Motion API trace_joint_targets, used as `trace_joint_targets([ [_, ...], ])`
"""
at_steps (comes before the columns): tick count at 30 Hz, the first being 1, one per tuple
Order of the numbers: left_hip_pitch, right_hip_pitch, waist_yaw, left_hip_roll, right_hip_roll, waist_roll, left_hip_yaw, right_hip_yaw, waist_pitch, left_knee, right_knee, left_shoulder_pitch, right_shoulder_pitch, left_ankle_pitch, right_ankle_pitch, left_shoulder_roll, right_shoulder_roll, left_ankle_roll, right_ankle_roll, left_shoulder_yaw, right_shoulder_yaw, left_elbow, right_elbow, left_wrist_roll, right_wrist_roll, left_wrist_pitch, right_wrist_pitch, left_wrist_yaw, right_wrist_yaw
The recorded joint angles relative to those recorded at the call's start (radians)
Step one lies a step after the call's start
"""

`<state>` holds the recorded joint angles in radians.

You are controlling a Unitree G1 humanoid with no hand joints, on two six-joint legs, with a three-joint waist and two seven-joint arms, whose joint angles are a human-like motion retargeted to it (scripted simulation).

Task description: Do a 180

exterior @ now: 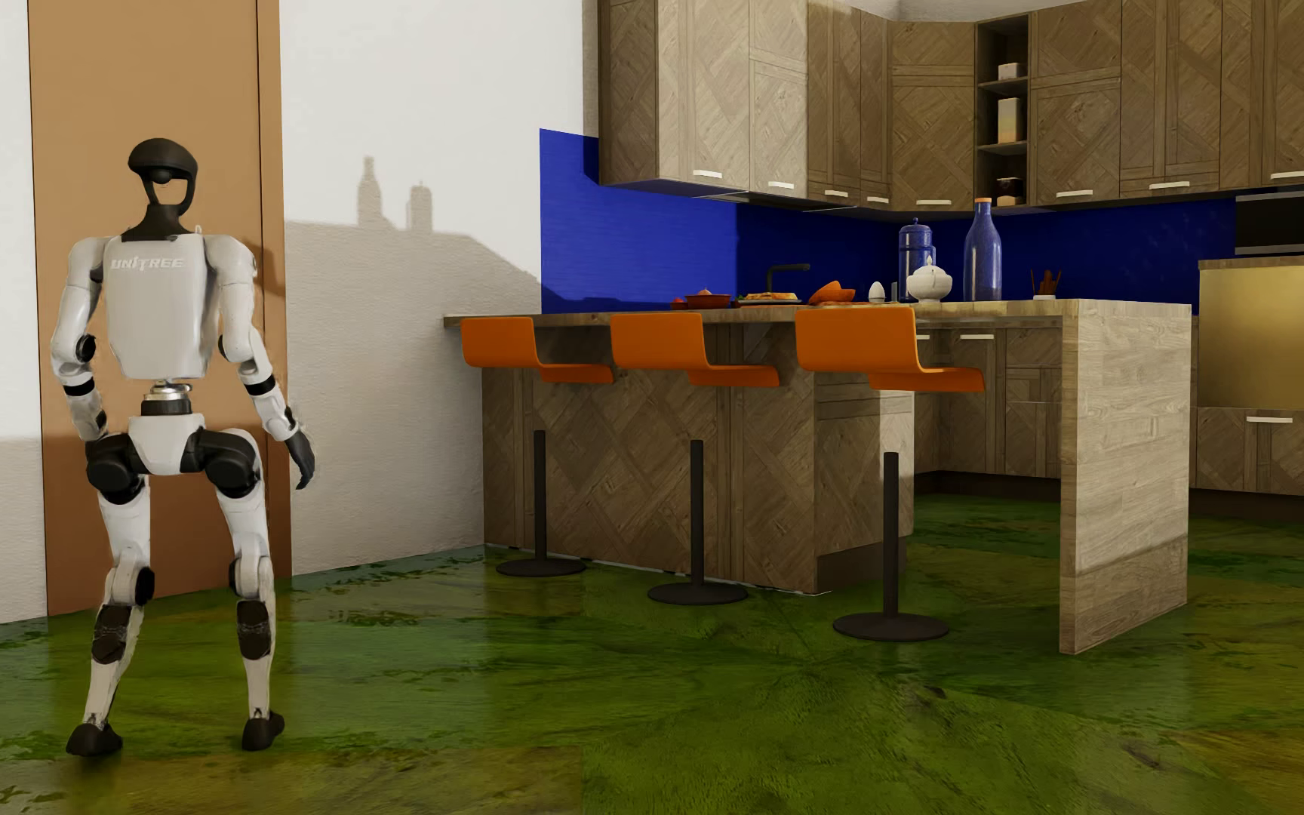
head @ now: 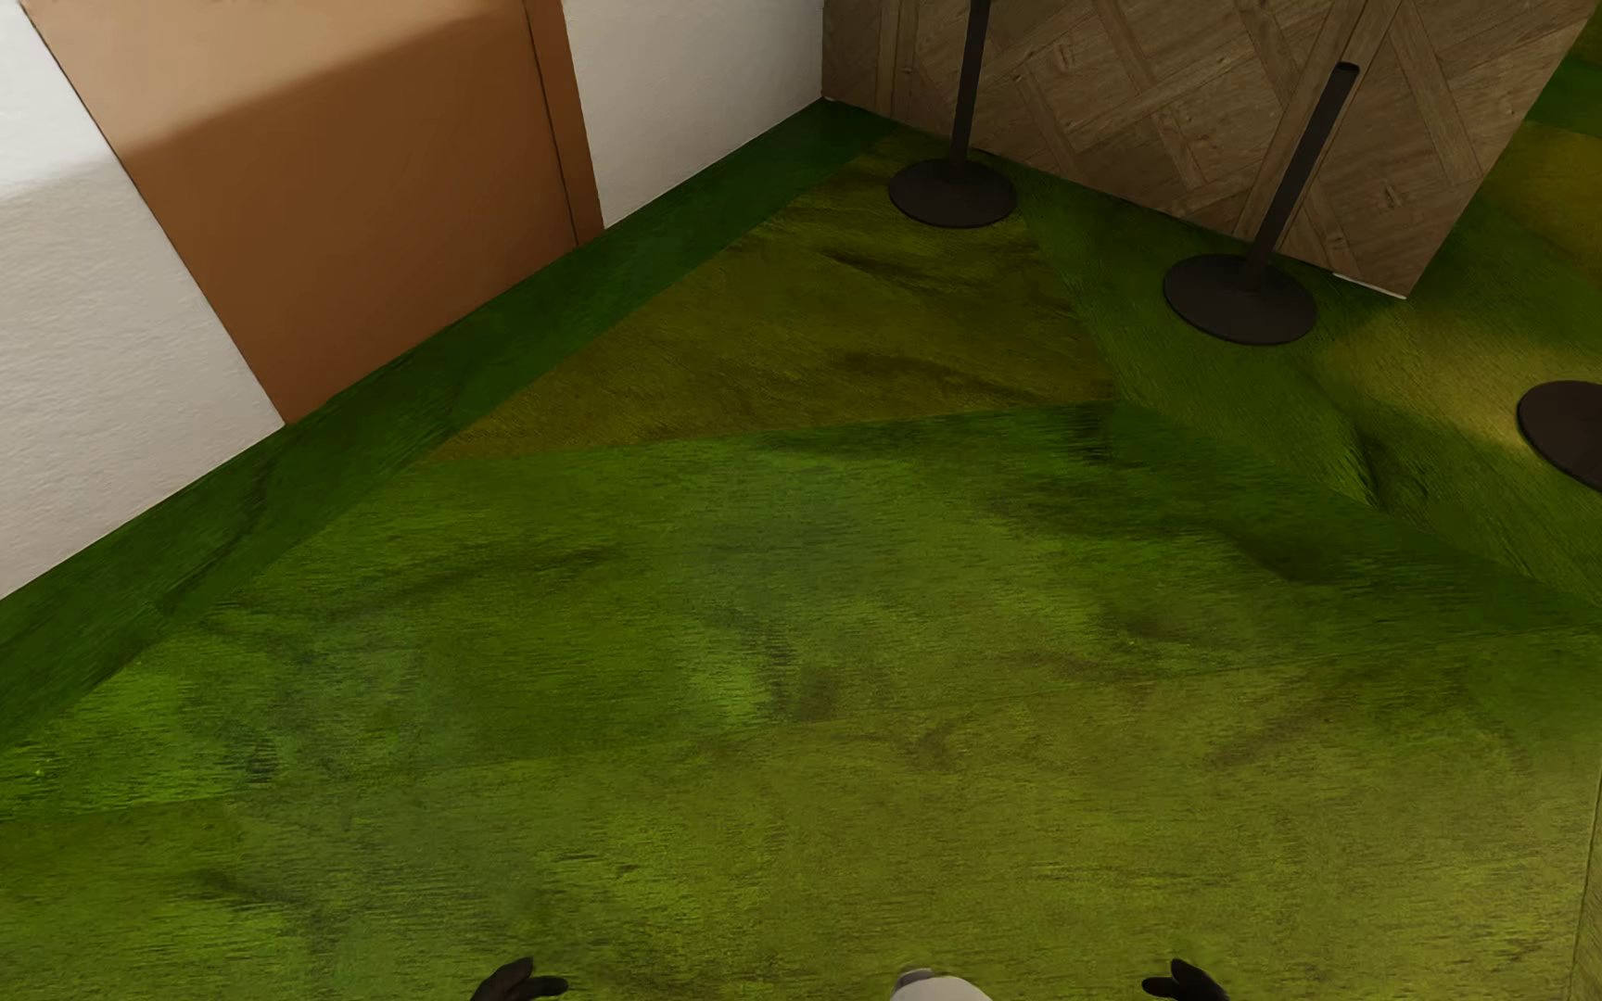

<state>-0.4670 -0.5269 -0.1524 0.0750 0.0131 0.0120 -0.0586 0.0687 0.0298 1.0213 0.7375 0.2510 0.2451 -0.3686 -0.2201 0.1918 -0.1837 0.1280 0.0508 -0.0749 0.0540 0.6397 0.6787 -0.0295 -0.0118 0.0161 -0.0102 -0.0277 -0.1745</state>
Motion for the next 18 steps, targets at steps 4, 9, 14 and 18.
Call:
trace_joint_targets([
  [4,0.099,0.002,-0.051,0.073,-0.071,-0.04,0.137,-0.079,-0.025,-0.188,0.172,-0.007,0.013,-0.093,-0.208,0.01,0.006,-0.226,0.084,0.025,-0.006,-0.024,-0.014,0.005,0.028,0.071,0.037,-0.026,-0.014],
  [9,-0.006,-0.012,-0.008,0.03,0.015,0.001,0.013,-0.017,-0.024,-0.012,0.11,0.008,-0.013,-0.047,-0.113,-0.023,-0.03,0.003,-0.035,-0.015,0.012,-0.021,0.007,0.041,-0.001,-0.02,-0.01,-0.089,0.025],
  [14,0.105,-0.021,-0.053,0.069,0.011,0.02,0.091,-0.005,0.016,-0.175,0.062,-0.082,0.019,-0.132,-0.054,-0.04,-0.004,-0.227,-0.018,-0.017,0.01,-0.025,-0.004,-0.012,0.047,-0.001,0.08,0.003,0.021],
  [18,0.158,-0.019,-0.138,0.095,-0.01,-0.024,0.16,-0.048,-0.003,-0.266,0.028,-0.113,0.055,-0.104,-0.123,-0.012,0.023,-0.223,-0.016,0.016,-0.005,0.01,-0.048,0.029,0.057,-0.017,0.096,0.03,0.027],
])
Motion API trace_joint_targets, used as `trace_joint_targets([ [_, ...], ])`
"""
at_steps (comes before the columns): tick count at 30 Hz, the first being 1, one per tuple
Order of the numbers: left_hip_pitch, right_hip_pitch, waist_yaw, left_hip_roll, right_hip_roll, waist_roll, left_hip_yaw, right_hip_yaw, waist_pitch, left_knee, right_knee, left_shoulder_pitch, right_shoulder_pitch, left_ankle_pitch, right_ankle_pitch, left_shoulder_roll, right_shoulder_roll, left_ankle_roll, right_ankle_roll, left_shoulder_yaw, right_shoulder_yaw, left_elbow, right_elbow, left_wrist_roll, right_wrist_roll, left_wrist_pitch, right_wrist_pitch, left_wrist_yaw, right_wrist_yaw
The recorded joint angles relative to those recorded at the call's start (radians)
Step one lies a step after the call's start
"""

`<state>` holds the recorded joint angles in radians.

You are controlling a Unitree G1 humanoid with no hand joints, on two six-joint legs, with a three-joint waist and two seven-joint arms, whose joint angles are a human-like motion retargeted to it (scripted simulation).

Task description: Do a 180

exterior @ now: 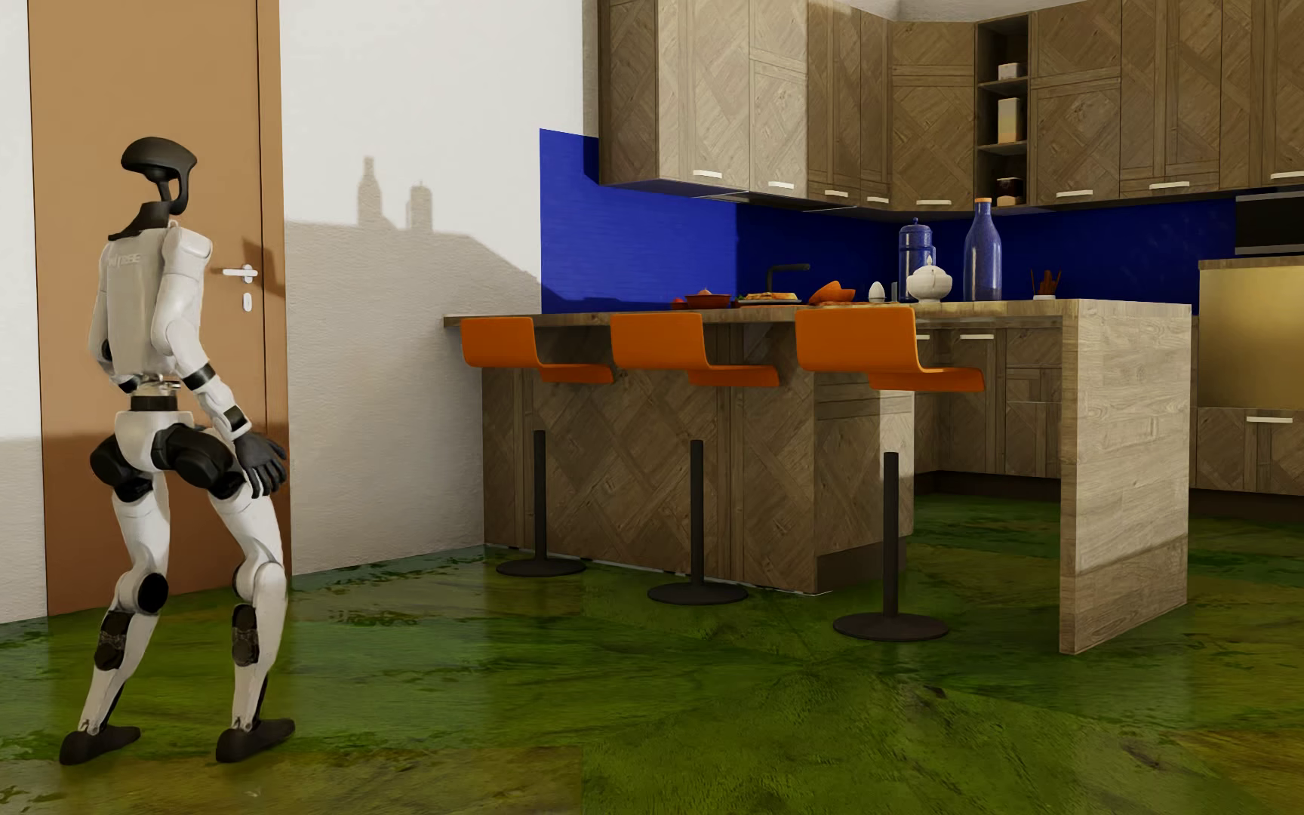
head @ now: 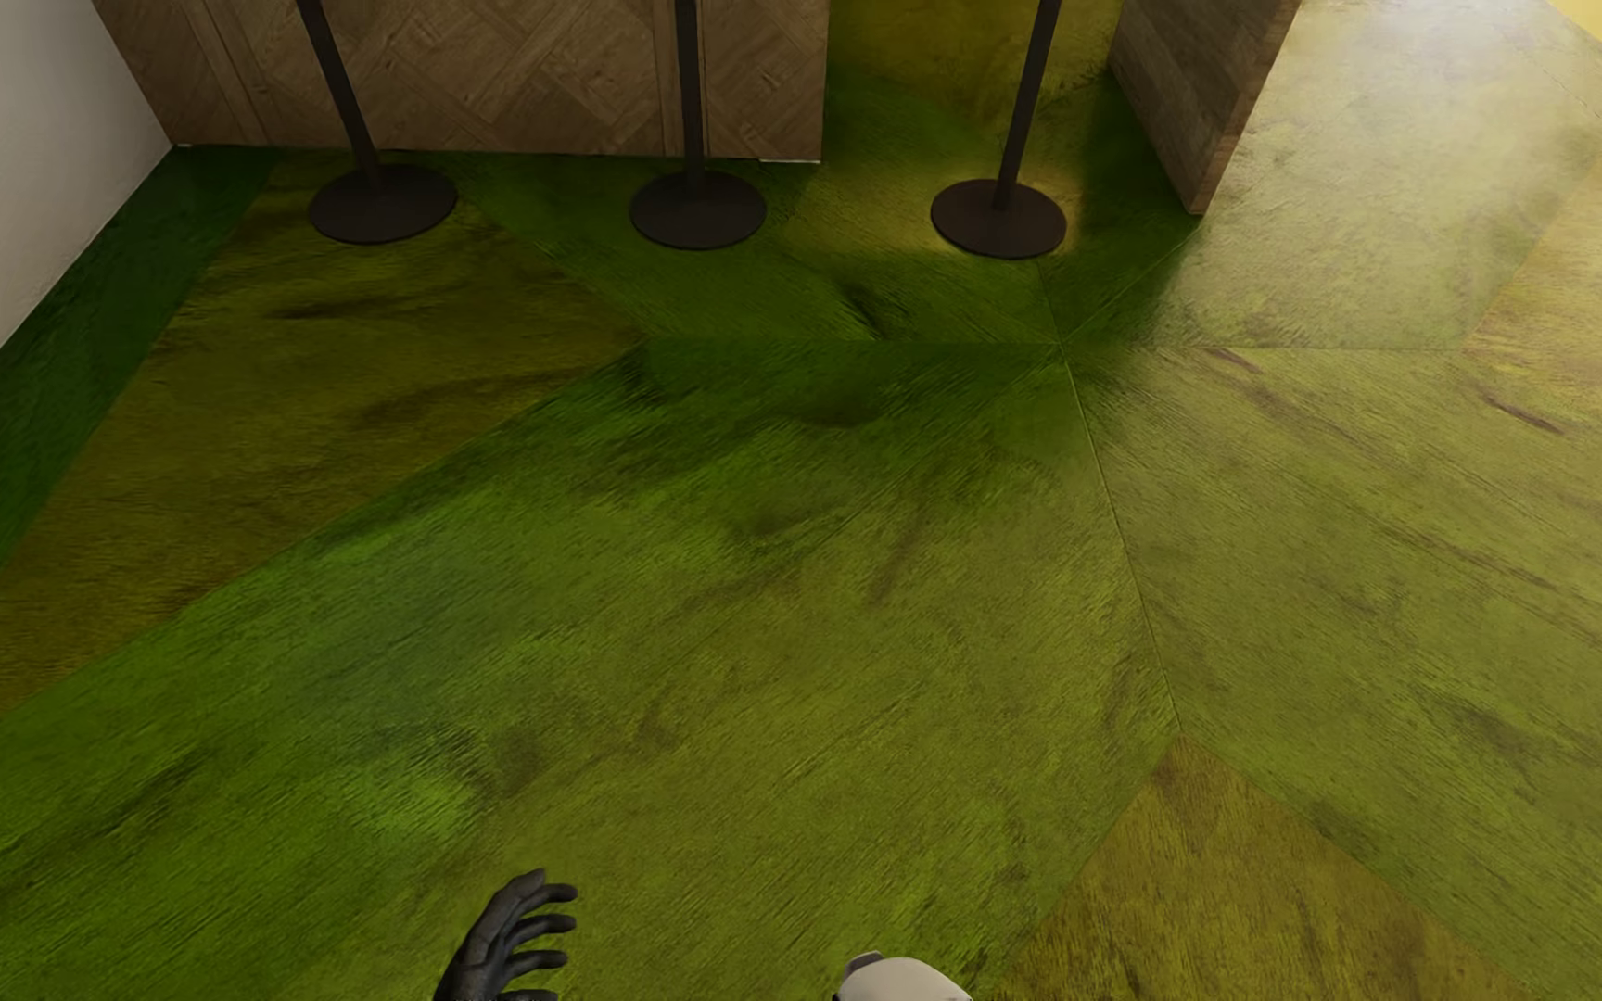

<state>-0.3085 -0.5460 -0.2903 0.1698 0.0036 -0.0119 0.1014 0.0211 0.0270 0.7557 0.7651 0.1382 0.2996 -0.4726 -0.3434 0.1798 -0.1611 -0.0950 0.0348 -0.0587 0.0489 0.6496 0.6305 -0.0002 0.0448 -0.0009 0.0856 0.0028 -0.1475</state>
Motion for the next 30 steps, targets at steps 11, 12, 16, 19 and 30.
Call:
trace_joint_targets([
  [11,-0.052,0.05,0.089,-0.042,-0.084,-0.029,-0.052,-0.015,-0.038,0.004,0.033,-0.051,0.016,0.056,-0.024,0.023,-0.031,-0.003,0.058,0.008,-0.05,-0.032,-0.003,-0.009,0.01,0.056,-0.041,-0.014,0.049],
  [12,-0.05,0.077,0.173,-0.052,-0.076,-0.023,-0.107,-0.027,-0.019,0.02,-0.005,-0.102,0.013,0.063,0.037,-0.012,-0.071,0.002,0.009,-0.003,-0.066,-0.041,0.018,-0.018,0.002,0.041,-0.04,0.01,0.09],
  [16,-0.039,0.089,0.351,-0.067,-0.067,0.023,-0.16,-0.026,0.0,-0.05,-0.069,0.059,-0.181,0.088,0.083,-0.005,-0.028,-0.013,0.017,0.022,-0.008,-0.005,-0.034,-0.102,0.042,0.049,-0.142,0.049,0.129],
  [19,-0.039,0.087,0.368,-0.074,-0.067,0.048,-0.145,-0.003,0.017,-0.058,-0.086,0.091,-0.182,0.096,0.1,-0.021,-0.004,-0.009,0.028,0.018,0.006,-0.018,-0.015,-0.055,0.011,0.15,-0.171,0.037,0.135],
  [30,-0.033,0.091,0.322,-0.082,-0.07,-0.008,-0.133,0.015,-0.013,-0.056,-0.09,0.089,-0.136,0.102,0.11,-0.018,-0.017,-0.001,0.037,0.02,-0.018,-0.014,-0.044,0.027,-0.03,0.091,-0.094,-0.019,0.162],
])
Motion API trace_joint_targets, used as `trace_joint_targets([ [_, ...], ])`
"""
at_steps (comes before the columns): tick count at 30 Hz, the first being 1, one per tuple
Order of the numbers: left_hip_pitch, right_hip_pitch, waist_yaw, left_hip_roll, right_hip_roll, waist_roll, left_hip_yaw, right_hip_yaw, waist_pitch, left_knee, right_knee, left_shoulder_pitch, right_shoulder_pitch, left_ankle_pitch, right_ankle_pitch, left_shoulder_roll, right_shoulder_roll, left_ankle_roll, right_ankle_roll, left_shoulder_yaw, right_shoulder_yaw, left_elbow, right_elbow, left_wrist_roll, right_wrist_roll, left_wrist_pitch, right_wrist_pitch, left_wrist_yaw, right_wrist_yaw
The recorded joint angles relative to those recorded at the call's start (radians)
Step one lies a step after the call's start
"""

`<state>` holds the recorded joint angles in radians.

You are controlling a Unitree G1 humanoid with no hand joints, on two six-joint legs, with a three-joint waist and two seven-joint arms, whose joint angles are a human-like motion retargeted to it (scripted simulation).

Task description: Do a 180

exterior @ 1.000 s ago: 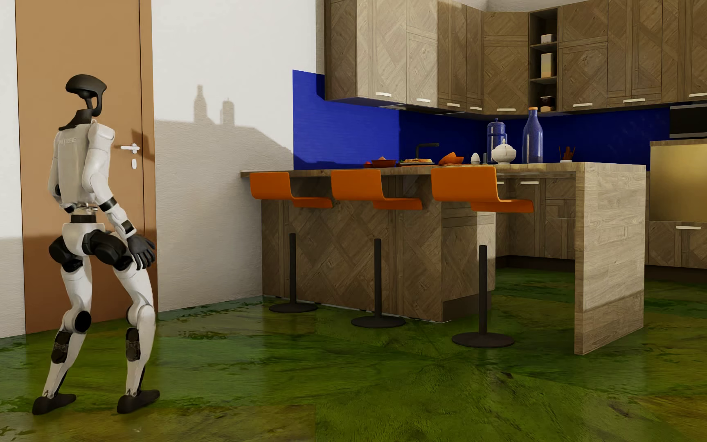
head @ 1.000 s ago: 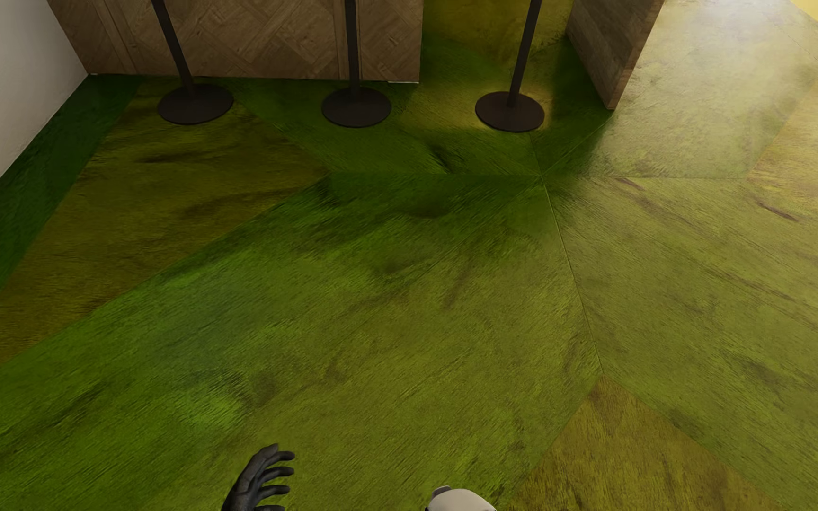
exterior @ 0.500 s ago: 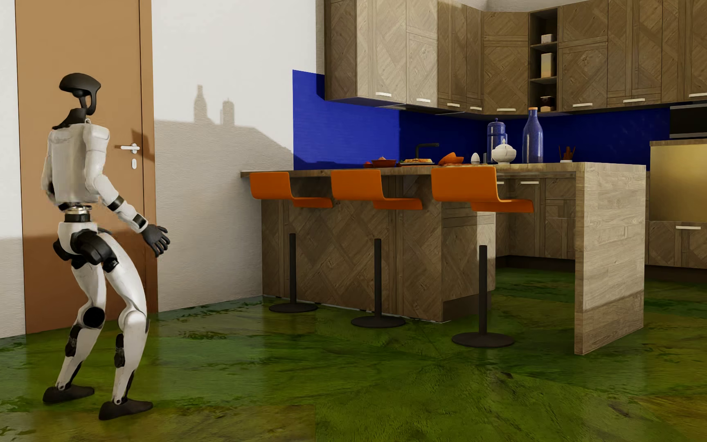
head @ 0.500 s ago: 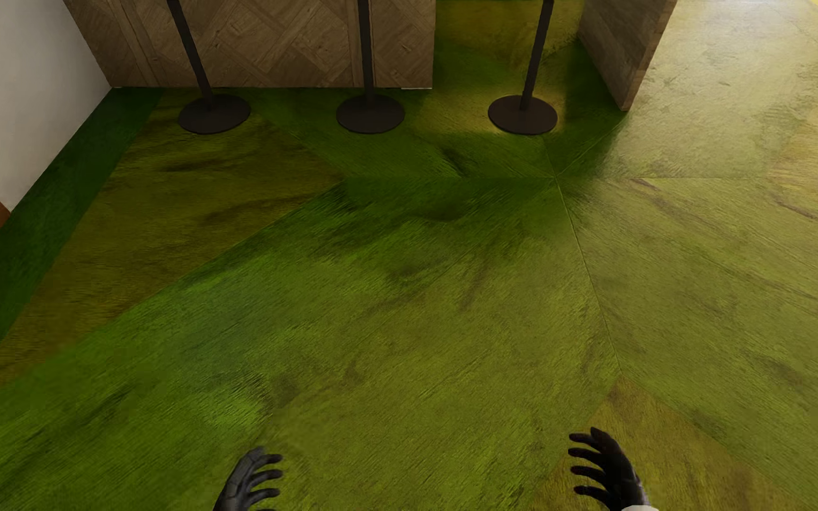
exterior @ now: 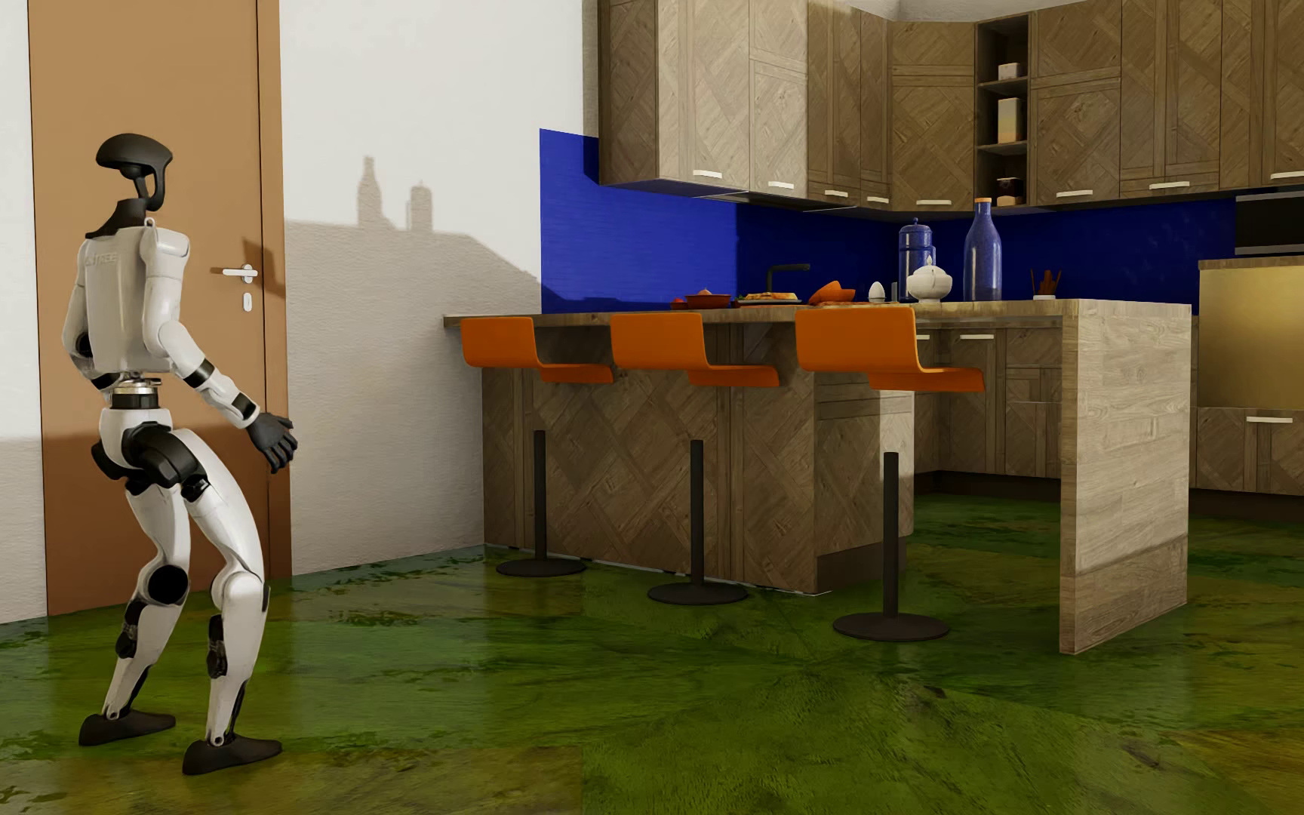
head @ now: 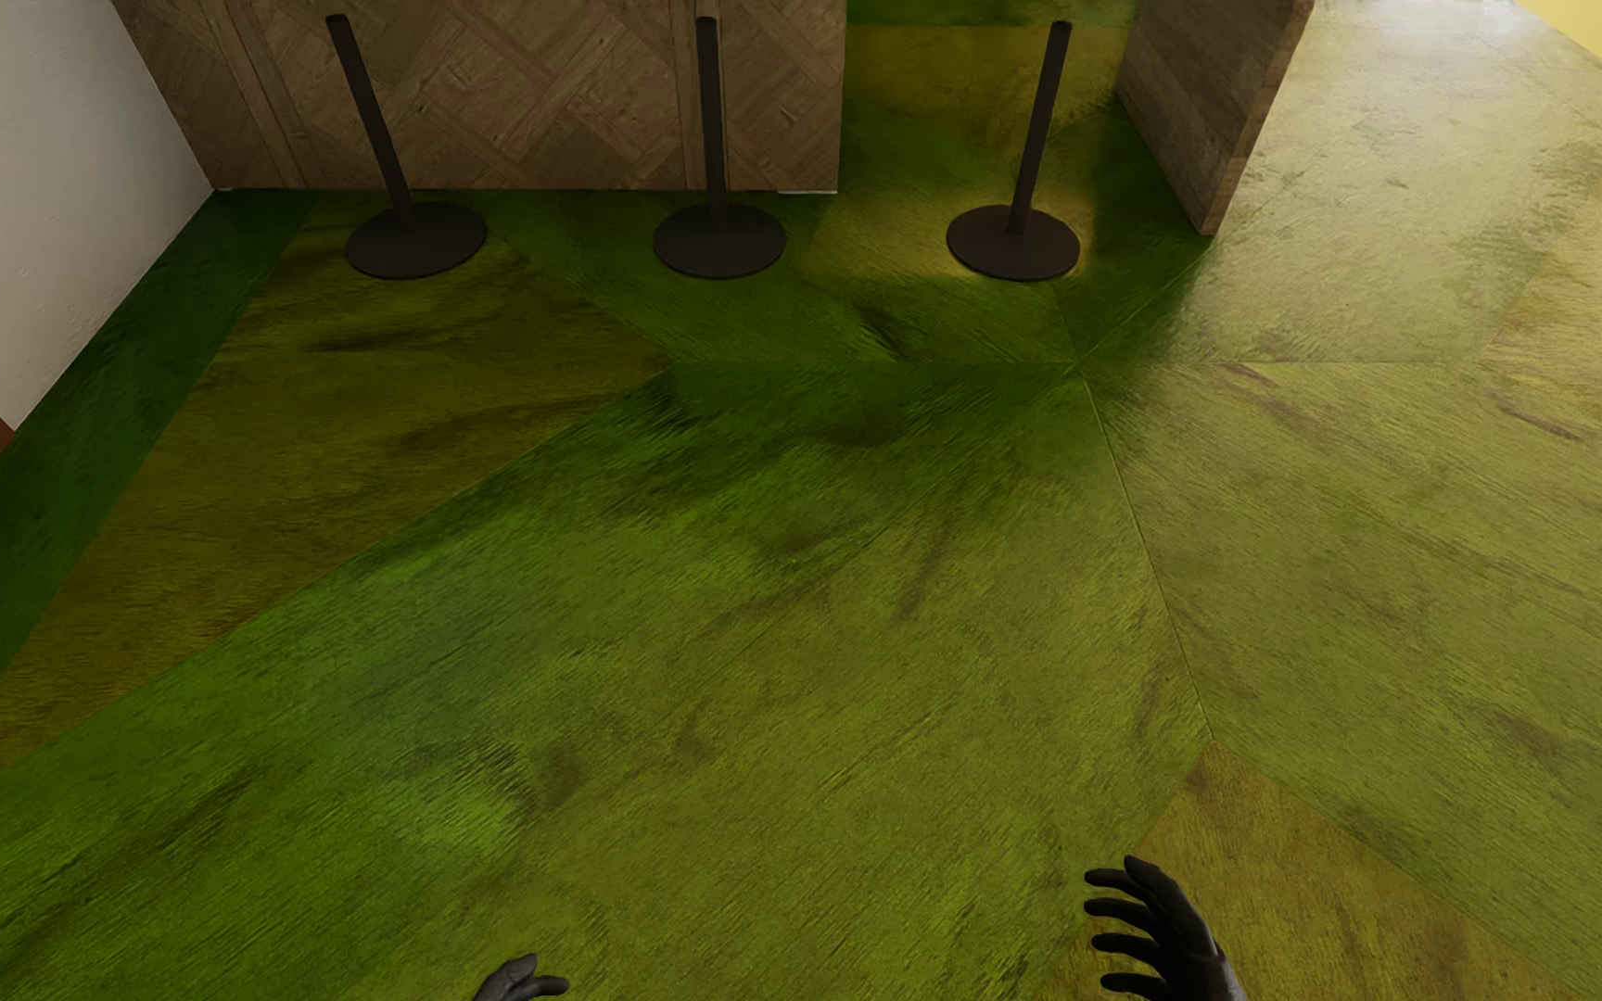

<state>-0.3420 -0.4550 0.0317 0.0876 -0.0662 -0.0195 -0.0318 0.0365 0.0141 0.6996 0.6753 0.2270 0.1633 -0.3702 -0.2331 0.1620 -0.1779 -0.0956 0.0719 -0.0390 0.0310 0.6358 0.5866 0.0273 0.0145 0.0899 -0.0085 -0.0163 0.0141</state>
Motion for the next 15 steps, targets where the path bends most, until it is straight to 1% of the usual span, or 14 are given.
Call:
trace_joint_targets([
  [1,-0.006,-0.006,0.004,-0.002,-0.002,-0.004,-0.002,-0.001,-0.002,0.011,0.012,-0.019,0.003,-0.004,-0.006,-0.002,-0.002,0.0,0.0,-0.001,0.007,0.004,0.008,0.0,0.006,0.008,-0.002,0.012,-0.003],
  [2,-0.012,-0.008,-0.01,0.002,0.002,0.0,-0.005,-0.003,-0.002,0.022,0.015,-0.023,-0.008,-0.009,-0.006,-0.006,-0.017,-0.001,0.0,0.0,0.015,-0.004,0.011,-0.008,0.008,0.009,0.006,0.022,-0.003],
  [3,-0.01,-0.007,-0.019,0.009,0.01,0.005,0.002,0.004,0.0,0.022,0.009,-0.033,-0.012,-0.011,-0.001,-0.005,-0.022,-0.001,0.0,-0.006,0.006,0.007,0.004,-0.021,0.006,0.002,0.017,0.029,-0.002],
  [5,0.001,0.001,-0.011,0.007,0.008,0.006,0.006,0.006,0.004,0.008,0.0,-0.06,0.01,-0.006,0.002,0.001,0.001,0.0,0.001,-0.017,-0.001,0.003,0.018,-0.034,-0.004,-0.016,0.029,0.022,-0.006],
  [6,0.001,0.0,-0.018,0.005,0.007,0.013,0.009,0.009,0.005,0.009,-0.001,-0.048,0.004,-0.008,0.001,-0.007,0.004,0.003,0.003,-0.013,0.011,-0.001,0.003,-0.04,-0.008,-0.025,0.052,0.018,-0.003],
  [7,-0.001,0.001,-0.008,0.003,0.004,0.021,0.008,0.007,0.0,0.002,-0.012,-0.04,0.01,-0.005,0.004,-0.008,-0.002,0.005,0.005,-0.015,0.008,0.006,0.012,-0.045,-0.009,-0.029,0.052,0.019,0.003],
  [9,-0.002,0.007,0.018,-0.006,-0.007,0.029,0.0,-0.002,0.011,-0.018,-0.033,-0.036,-0.011,0.007,0.012,-0.011,0.0,0.009,0.008,0.005,0.007,-0.01,0.01,-0.039,-0.005,-0.015,0.051,0.028,0.004],
  [10,-0.009,-0.002,0.025,-0.008,-0.008,0.031,0.001,0.001,0.018,-0.012,-0.023,-0.02,-0.033,0.004,0.008,-0.007,-0.001,0.01,0.009,-0.003,0.006,-0.005,0.002,-0.028,-0.006,-0.015,0.04,0.034,0.004],
  [11,-0.01,-0.004,0.023,-0.01,-0.01,0.032,0.001,0.002,0.029,-0.004,-0.013,-0.015,-0.047,-0.001,0.001,-0.01,-0.003,0.01,0.01,-0.017,0.003,0.014,0.007,-0.018,-0.007,-0.014,0.016,0.042,0.003],
  [12,-0.013,-0.009,0.017,-0.011,-0.011,0.031,0.003,0.004,0.036,-0.002,-0.007,-0.019,-0.046,-0.003,-0.002,-0.015,-0.003,0.011,0.01,-0.022,0.009,0.008,0.005,-0.013,-0.009,-0.007,-0.004,0.048,0.0],
  [13,-0.01,-0.013,0.012,-0.012,-0.011,0.024,0.007,0.009,0.042,-0.002,0.002,-0.02,-0.025,-0.006,-0.008,-0.007,-0.007,0.01,0.01,-0.01,0.012,-0.004,0.0,-0.014,-0.012,-0.009,-0.02,0.046,-0.001],
  [14,-0.011,-0.012,0.012,-0.01,-0.01,0.025,0.004,0.005,0.046,0.003,0.007,-0.026,-0.006,-0.01,-0.013,0.005,-0.021,0.009,0.008,-0.011,0.01,-0.01,0.01,-0.02,-0.017,-0.017,-0.028,0.038,-0.002],
  [15,-0.014,-0.014,0.017,-0.009,-0.009,0.027,0.003,0.004,0.048,0.005,0.005,-0.045,0.005,-0.012,-0.013,0.0,-0.017,0.009,0.009,-0.003,-0.002,-0.008,0.02,-0.031,-0.017,-0.022,-0.023,0.028,-0.007],
])
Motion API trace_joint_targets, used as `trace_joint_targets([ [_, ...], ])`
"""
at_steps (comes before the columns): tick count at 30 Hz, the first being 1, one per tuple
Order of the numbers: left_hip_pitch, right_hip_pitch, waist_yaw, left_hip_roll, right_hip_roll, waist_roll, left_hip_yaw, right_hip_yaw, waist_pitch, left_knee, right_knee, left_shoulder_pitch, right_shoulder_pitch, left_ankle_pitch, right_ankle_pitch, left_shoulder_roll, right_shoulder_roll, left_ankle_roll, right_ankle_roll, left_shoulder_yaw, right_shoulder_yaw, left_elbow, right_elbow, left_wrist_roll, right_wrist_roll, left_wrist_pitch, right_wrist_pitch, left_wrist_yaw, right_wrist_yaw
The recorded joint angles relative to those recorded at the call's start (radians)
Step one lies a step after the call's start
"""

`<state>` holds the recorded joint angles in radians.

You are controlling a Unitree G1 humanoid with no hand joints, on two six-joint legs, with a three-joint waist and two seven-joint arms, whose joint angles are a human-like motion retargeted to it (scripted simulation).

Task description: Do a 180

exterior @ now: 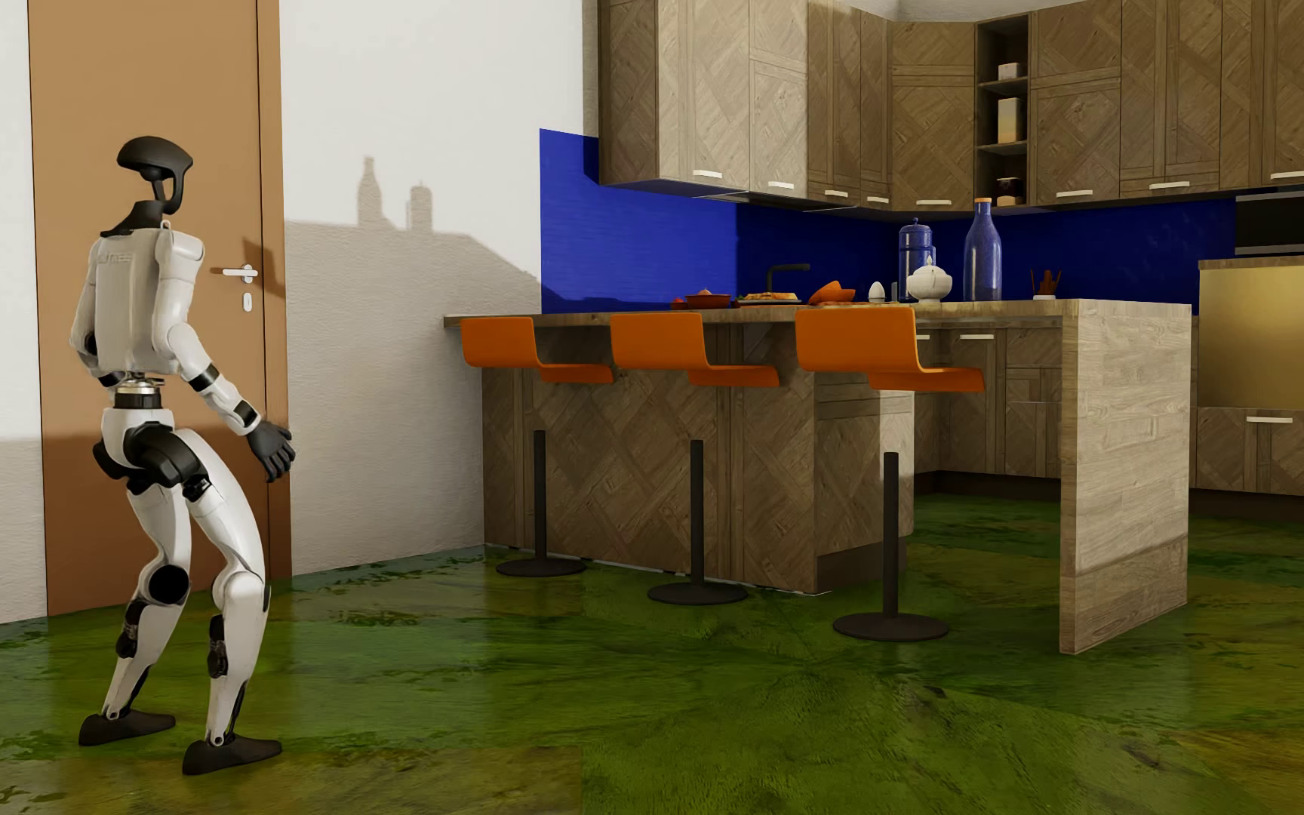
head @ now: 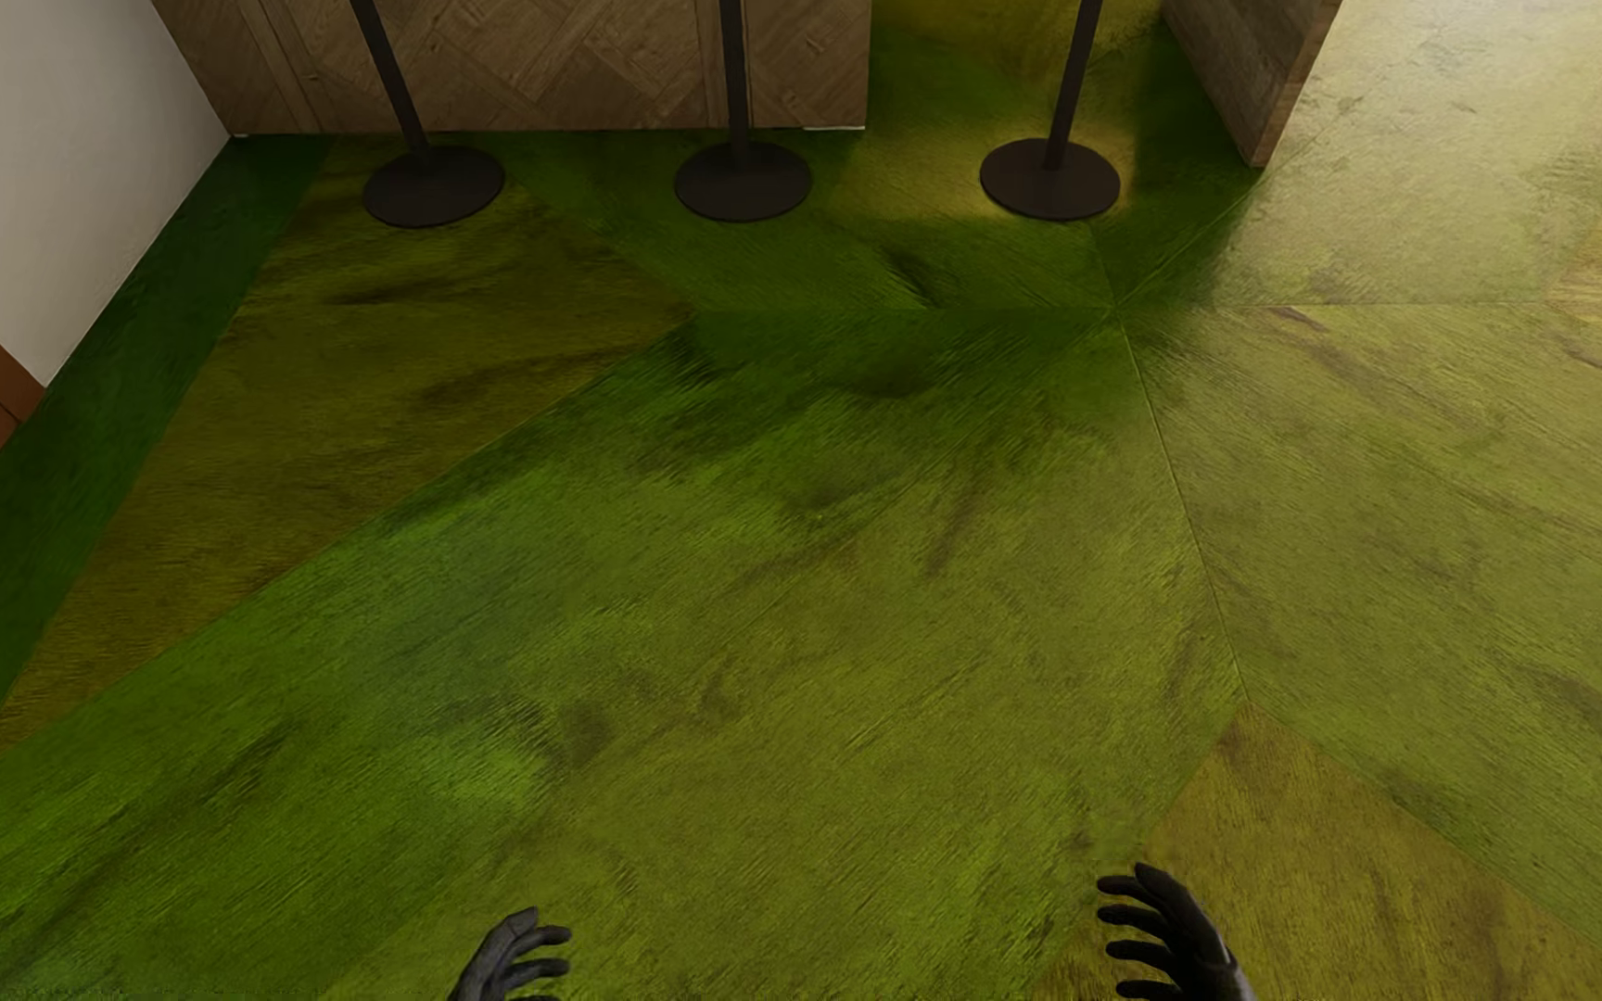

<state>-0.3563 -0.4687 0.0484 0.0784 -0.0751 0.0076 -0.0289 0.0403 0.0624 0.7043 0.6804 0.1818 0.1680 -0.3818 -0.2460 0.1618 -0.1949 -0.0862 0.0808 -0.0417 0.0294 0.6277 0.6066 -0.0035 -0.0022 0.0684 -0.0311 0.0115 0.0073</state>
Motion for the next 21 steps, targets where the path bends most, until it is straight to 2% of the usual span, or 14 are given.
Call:
trace_joint_targets([
  [2,0.012,0.012,-0.019,-0.002,-0.002,0.004,0.003,0.003,0.013,-0.002,-0.004,-0.017,-0.009,-0.001,0.0,0.006,0.01,0.003,0.003,-0.021,-0.002,0.011,-0.023,-0.023,0.018,-0.006,0.045,-0.005,-0.015],
  [4,0.013,0.018,-0.026,0.002,0.002,0.005,0.001,0.001,0.013,0.007,-0.006,-0.015,-0.009,-0.006,0.002,-0.003,0.016,0.003,0.004,-0.019,0.008,-0.008,-0.024,-0.027,0.042,-0.01,0.068,0.022,-0.032],
  [7,0.009,0.012,-0.015,-0.008,-0.006,-0.008,0.003,0.006,-0.009,0.001,-0.005,-0.009,-0.001,0.002,0.005,0.006,0.029,0.007,0.007,-0.01,0.016,0.003,-0.017,-0.009,0.055,-0.007,0.064,0.04,-0.047],
  [10,0.01,0.023,0.007,-0.001,0.003,-0.007,0.0,0.005,-0.026,-0.002,-0.028,0.02,-0.025,0.01,0.021,-0.009,0.01,0.006,0.007,-0.013,0.021,-0.001,-0.021,0.015,0.041,0.022,0.046,0.018,-0.04],
  [12,0.003,0.023,0.004,-0.004,0.0,-0.008,-0.003,0.003,-0.04,-0.006,-0.042,0.026,-0.011,0.017,0.032,0.016,0.0,0.009,0.009,-0.003,0.004,-0.004,-0.012,0.012,0.026,0.02,0.02,-0.016,-0.03],
  [14,0.001,0.016,-0.02,-0.004,0.004,-0.016,0.003,0.015,-0.044,0.001,-0.029,0.028,-0.026,0.015,0.029,0.02,0.022,0.009,0.01,0.019,0.017,0.023,-0.012,0.004,0.009,-0.002,0.028,-0.03,-0.024],
  [16,-0.004,0.014,-0.034,0.004,0.013,-0.014,0.005,0.018,-0.046,0.01,-0.031,0.003,-0.013,0.01,0.032,0.005,0.045,0.008,0.009,-0.007,0.028,0.022,-0.018,0.006,-0.012,-0.014,0.028,-0.028,-0.013],
  [18,-0.003,0.019,-0.03,0.008,0.016,-0.012,0.001,0.012,-0.044,0.012,-0.037,0.005,-0.002,0.008,0.033,0.005,0.021,0.007,0.007,0.01,0.012,0.002,-0.002,0.015,-0.028,-0.021,0.018,-0.038,0.011],
  [21,-0.003,0.023,-0.028,0.009,0.017,-0.012,-0.002,0.009,-0.028,0.006,-0.047,-0.004,-0.015,0.012,0.039,0.01,0.015,0.006,0.006,0.003,0.012,0.013,-0.01,0.02,-0.008,0.0,0.027,-0.01,0.02],
])
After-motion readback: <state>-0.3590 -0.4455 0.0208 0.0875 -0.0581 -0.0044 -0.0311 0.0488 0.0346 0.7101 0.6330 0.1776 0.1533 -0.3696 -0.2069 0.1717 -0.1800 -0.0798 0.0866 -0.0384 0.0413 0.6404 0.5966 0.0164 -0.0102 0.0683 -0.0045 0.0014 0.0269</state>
